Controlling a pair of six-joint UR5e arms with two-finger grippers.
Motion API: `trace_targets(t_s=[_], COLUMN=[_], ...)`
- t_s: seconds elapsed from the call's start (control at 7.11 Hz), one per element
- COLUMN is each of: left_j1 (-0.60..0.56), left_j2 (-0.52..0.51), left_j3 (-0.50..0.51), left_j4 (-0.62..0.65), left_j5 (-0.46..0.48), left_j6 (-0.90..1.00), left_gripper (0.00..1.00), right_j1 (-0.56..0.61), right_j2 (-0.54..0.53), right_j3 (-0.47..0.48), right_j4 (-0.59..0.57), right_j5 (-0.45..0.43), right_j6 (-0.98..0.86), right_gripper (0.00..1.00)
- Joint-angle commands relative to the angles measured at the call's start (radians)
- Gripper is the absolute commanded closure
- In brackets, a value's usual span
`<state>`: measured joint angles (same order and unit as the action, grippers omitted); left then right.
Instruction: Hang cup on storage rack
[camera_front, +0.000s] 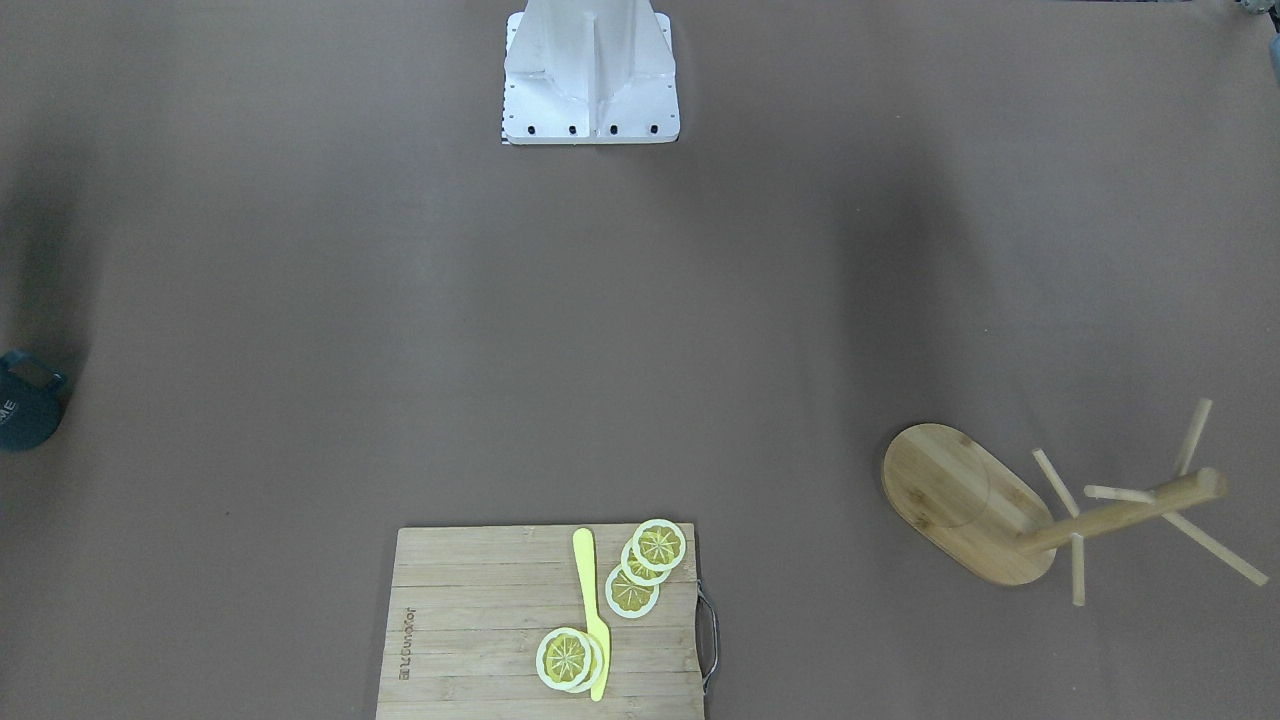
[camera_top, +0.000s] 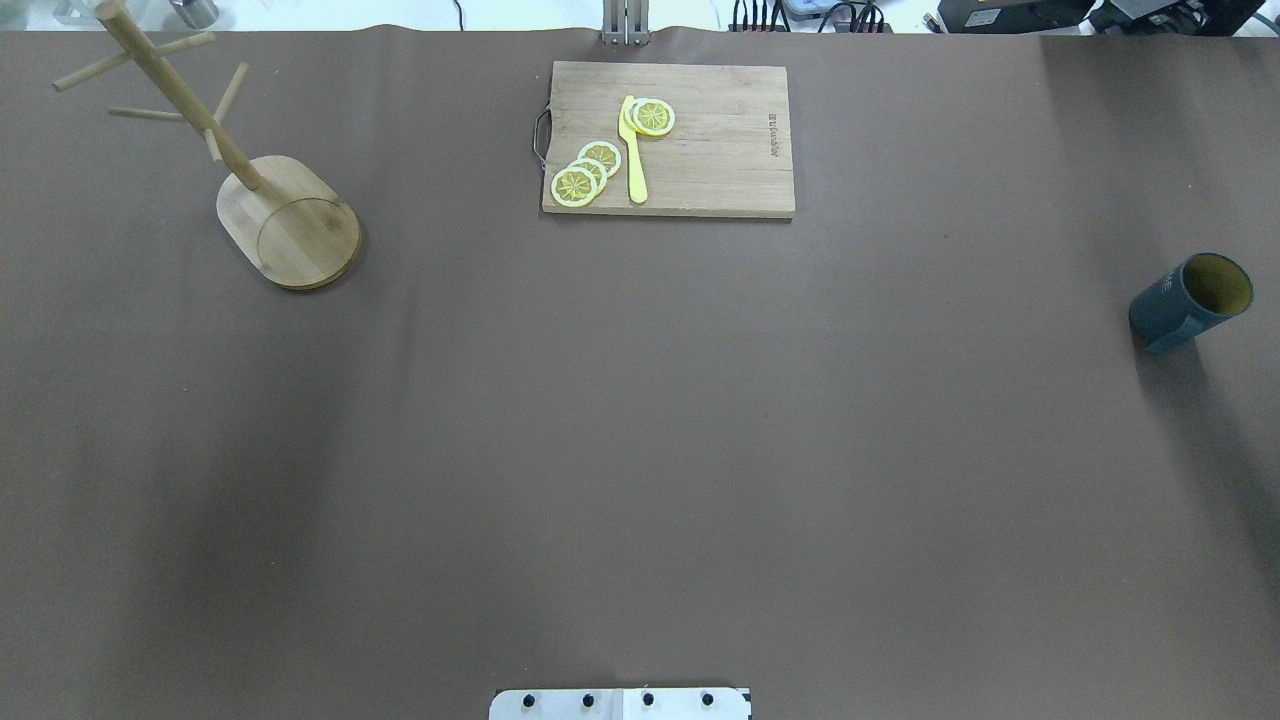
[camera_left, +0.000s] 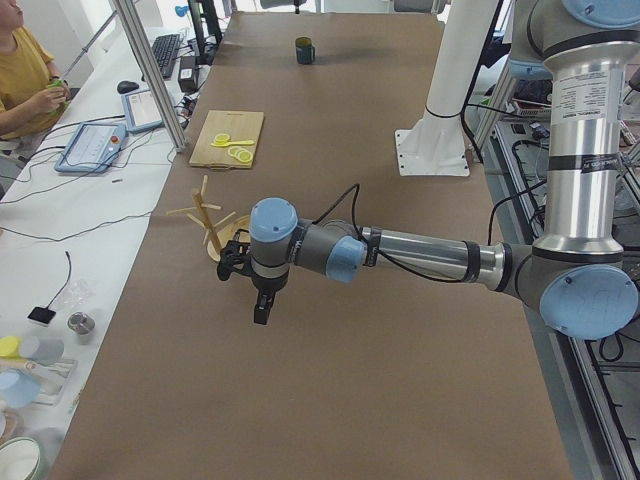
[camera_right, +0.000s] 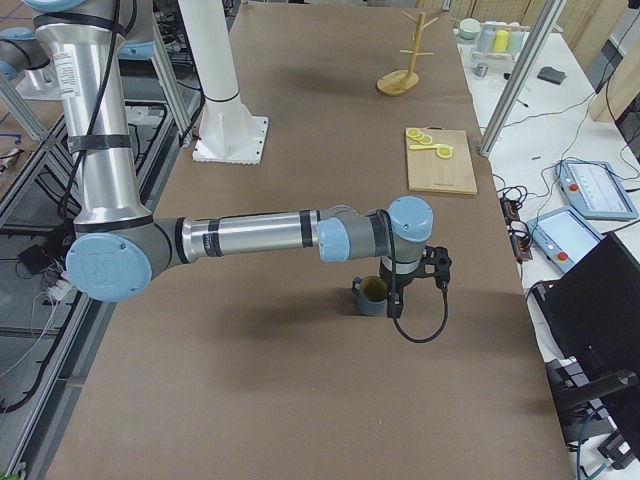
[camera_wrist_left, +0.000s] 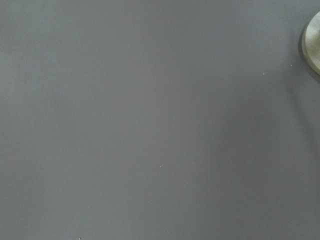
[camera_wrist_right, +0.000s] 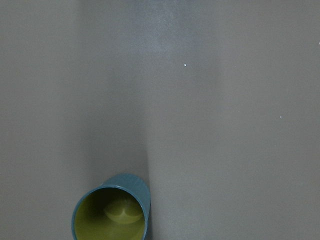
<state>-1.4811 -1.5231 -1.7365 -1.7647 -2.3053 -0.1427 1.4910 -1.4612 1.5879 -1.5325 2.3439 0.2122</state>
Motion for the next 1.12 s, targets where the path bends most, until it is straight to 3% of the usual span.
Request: trace_targets(t_s=[0.0, 0.7, 0.98], left_j1=[0.002, 0.002, 0.004], left_j2=[0.035, 0.052, 0.049], left_j3=[-0.009, -0.009, -0.009], left_j4=[-0.045, -0.051, -0.055], left_j5=[-0.002, -0.002, -0.002], left_j6=[-0.001, 0.000, -0.001], left_gripper=[0.02, 0.02, 0.02], right_j1=[0.000, -0.003, -0.026], right_j2=[-0.008, -0.010, -0.021], right_j3=[0.006, 0.001, -0.037], right_j4=[0.000, 0.015, 0.139], right_j5=[0.006, 0.006, 0.011], right_j6=[0.003, 0.012, 0.013], right_gripper=[0.00, 0.00, 0.00])
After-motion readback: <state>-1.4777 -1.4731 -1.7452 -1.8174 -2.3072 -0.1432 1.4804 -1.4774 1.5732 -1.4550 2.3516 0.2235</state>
